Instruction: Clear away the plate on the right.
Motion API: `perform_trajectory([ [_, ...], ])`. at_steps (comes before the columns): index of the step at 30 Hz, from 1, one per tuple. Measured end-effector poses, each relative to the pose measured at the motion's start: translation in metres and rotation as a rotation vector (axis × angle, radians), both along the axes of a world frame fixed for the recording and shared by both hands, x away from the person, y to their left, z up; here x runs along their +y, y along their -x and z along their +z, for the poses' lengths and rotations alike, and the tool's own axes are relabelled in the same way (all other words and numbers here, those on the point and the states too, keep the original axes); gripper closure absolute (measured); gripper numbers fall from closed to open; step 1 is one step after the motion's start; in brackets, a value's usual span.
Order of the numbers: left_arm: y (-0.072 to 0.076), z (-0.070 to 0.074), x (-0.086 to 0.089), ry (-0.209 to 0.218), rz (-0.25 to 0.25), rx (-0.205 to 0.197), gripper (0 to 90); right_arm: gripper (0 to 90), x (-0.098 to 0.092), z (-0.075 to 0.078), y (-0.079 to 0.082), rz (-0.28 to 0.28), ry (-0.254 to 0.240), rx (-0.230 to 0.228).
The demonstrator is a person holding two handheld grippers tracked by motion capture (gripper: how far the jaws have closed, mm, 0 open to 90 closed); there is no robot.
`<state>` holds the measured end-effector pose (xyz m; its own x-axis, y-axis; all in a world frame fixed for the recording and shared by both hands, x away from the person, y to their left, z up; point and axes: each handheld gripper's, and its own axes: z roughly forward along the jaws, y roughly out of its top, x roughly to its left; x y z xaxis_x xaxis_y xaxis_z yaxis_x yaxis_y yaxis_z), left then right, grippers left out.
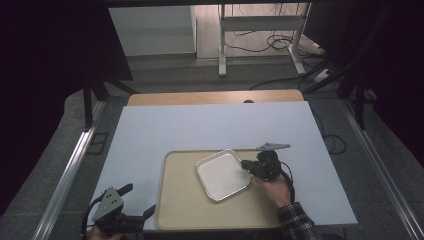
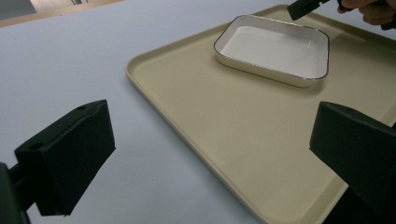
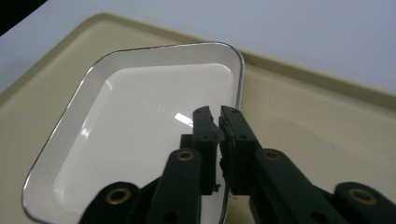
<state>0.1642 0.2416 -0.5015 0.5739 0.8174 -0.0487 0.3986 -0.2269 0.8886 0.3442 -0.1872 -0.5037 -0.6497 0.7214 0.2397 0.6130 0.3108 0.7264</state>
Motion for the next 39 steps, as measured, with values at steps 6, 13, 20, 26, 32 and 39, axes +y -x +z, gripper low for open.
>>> perform_trajectory([
  [6, 0.000, 0.000, 0.000, -0.001, 0.000, -0.001, 0.0, 90.0, 0.000, 0.008, 0.016, 0.066, -0.011, -0.004],
  [13, 0.000, 0.000, 0.000, -0.002, 0.000, -0.001, 0.0, 90.0, 0.008, 0.011, 0.037, 0.132, -0.014, 0.010],
  [20, 0.000, 0.000, -0.001, -0.005, 0.000, -0.002, 0.0, 90.0, 0.014, 0.006, 0.055, 0.193, -0.008, 0.033],
  [26, 0.000, 0.000, -0.001, -0.005, 0.000, -0.002, 0.0, 90.0, 0.027, -0.002, 0.070, 0.258, 0.028, 0.052],
  [32, 0.000, 0.000, -0.001, -0.008, -0.001, -0.003, 0.0, 90.0, 0.036, -0.008, 0.076, 0.295, 0.061, 0.059],
  [39, 0.000, 0.000, -0.001, -0.011, -0.002, -0.003, 0.0, 90.0, 0.039, -0.016, 0.075, 0.309, 0.074, 0.076],
])
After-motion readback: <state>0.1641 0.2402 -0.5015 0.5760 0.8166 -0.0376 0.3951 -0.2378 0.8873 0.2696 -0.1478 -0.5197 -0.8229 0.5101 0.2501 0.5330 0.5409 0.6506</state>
